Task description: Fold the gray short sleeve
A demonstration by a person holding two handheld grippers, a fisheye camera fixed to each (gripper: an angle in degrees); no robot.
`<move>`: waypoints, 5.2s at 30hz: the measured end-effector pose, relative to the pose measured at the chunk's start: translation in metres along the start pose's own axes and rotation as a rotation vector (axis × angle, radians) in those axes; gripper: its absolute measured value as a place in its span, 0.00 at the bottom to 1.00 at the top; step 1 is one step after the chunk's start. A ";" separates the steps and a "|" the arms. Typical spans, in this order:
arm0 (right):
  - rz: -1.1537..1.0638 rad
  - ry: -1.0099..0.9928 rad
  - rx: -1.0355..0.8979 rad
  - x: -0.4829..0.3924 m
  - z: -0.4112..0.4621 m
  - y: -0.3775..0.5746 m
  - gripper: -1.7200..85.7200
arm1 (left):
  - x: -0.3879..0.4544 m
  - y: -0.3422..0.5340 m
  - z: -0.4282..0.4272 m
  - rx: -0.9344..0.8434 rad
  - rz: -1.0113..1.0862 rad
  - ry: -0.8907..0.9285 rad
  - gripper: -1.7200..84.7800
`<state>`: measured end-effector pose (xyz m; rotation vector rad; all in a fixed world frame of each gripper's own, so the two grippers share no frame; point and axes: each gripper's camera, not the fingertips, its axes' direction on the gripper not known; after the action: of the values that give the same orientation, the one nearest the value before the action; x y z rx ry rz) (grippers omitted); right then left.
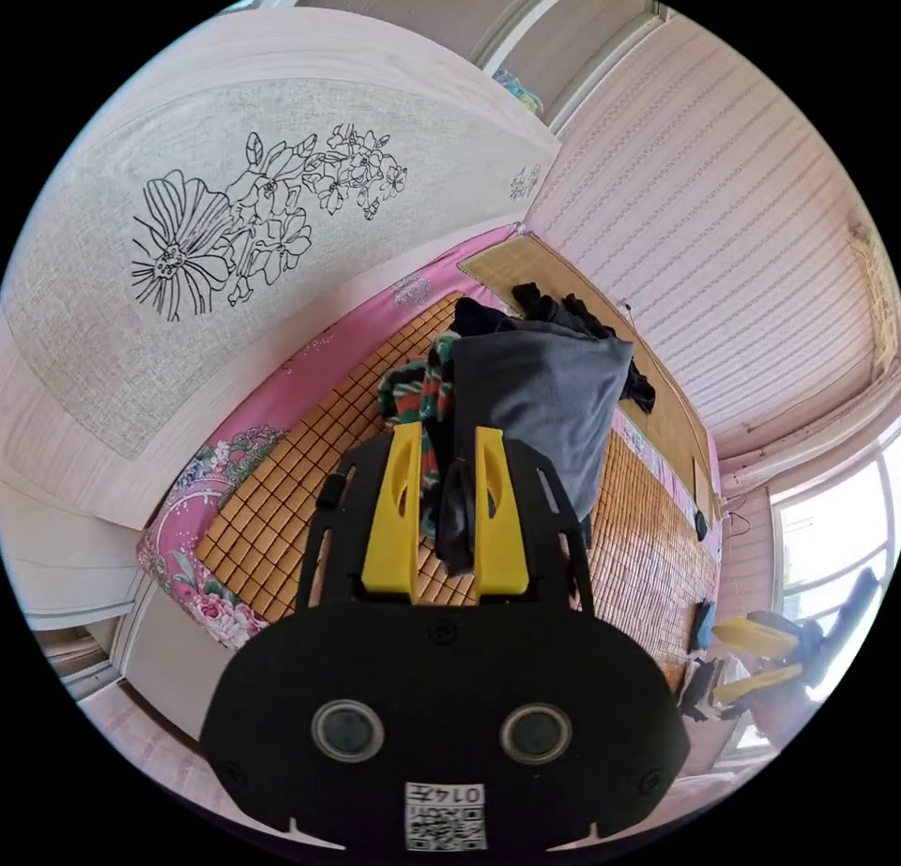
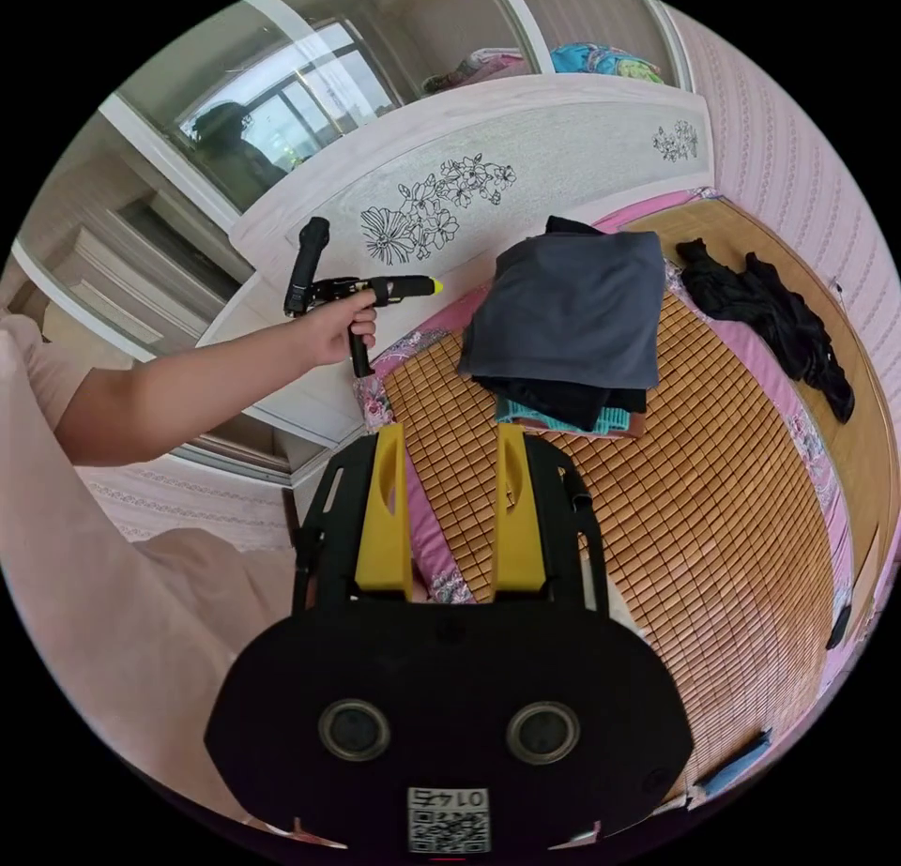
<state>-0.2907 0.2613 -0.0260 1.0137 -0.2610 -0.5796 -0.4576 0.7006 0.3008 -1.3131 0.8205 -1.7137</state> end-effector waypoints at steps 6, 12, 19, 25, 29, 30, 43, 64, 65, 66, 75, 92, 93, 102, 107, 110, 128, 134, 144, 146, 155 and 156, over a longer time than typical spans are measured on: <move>0.087 -0.021 -0.001 0.022 -0.011 -0.067 0.17 | 0.016 -0.041 0.094 -0.239 0.061 0.116 0.10; 0.085 -0.044 0.025 0.029 -0.030 -0.143 0.17 | 0.060 -0.035 0.057 -0.090 0.294 0.173 0.05; 0.124 0.079 -0.003 0.015 -0.020 -0.231 0.21 | 0.147 0.031 0.034 -0.004 0.685 0.175 0.05; 0.099 0.199 -0.304 0.006 0.050 -0.276 0.22 | 0.163 0.048 0.067 -0.082 0.740 0.144 0.05; 0.188 0.185 -0.410 0.027 0.068 -0.276 0.21 | 0.162 0.057 0.071 -0.074 0.752 0.120 0.06; 0.207 0.136 -0.438 0.031 0.073 -0.275 0.20 | 0.163 0.061 0.075 -0.097 0.768 0.128 0.06; 0.460 -0.125 -0.226 0.063 0.036 -0.216 0.05 | 0.121 0.050 0.057 -0.032 0.750 0.091 0.03; 0.534 -0.072 -0.022 0.018 0.041 -0.112 0.04 | 0.090 -0.147 0.167 -0.231 0.363 0.197 0.01; 0.542 -0.071 -0.009 0.019 0.039 -0.106 0.04 | 0.092 -0.146 0.159 -0.211 0.363 0.213 0.01; 0.557 -0.076 0.012 0.019 0.036 -0.093 0.03 | 0.096 -0.143 0.142 -0.182 0.344 0.265 0.01; 0.699 -0.127 0.230 0.019 0.033 0.025 0.01 | 0.198 -0.106 0.020 -0.146 0.505 0.491 0.01; 0.712 -0.435 0.340 0.083 0.188 0.202 0.02 | 0.525 0.050 -0.146 0.111 0.992 0.487 0.01; 0.691 -0.450 0.340 0.091 0.193 0.217 0.03 | 0.548 0.063 -0.157 0.139 0.988 0.490 0.01; 0.644 -0.416 0.344 0.158 0.216 0.357 0.24 | 0.706 0.164 -0.243 0.356 0.979 0.432 0.01; 0.687 -0.449 0.443 0.191 0.242 0.415 0.29 | 0.763 0.188 -0.291 0.439 0.962 0.466 0.01; 0.695 -0.595 0.527 0.212 0.271 0.431 0.30 | 0.805 0.204 -0.312 0.476 1.007 0.507 0.01; 0.747 -1.295 0.777 0.251 0.440 0.373 0.26 | 0.954 0.231 -0.360 0.580 0.917 0.512 0.01; 0.854 -1.243 1.217 0.305 0.426 0.425 0.19 | 0.967 0.232 -0.377 0.628 0.971 0.460 0.01; 1.012 -1.068 1.154 0.370 0.438 0.468 0.29 | 0.958 0.211 -0.347 0.443 0.884 0.565 0.01; 0.998 -1.178 1.163 0.376 0.459 0.451 0.28 | 0.959 0.212 -0.348 0.435 0.891 0.591 0.01; 0.853 -1.400 0.829 0.310 0.536 0.374 0.24 | 0.957 0.206 -0.349 0.485 0.863 0.550 0.01; 0.858 -1.397 0.918 0.310 0.540 0.370 0.23 | 0.956 0.206 -0.348 0.485 0.853 0.558 0.01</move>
<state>-0.1629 -0.1583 0.5509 1.0442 -2.2321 -0.2476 -0.8782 -0.2347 0.4605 -0.0809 0.9899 -1.4138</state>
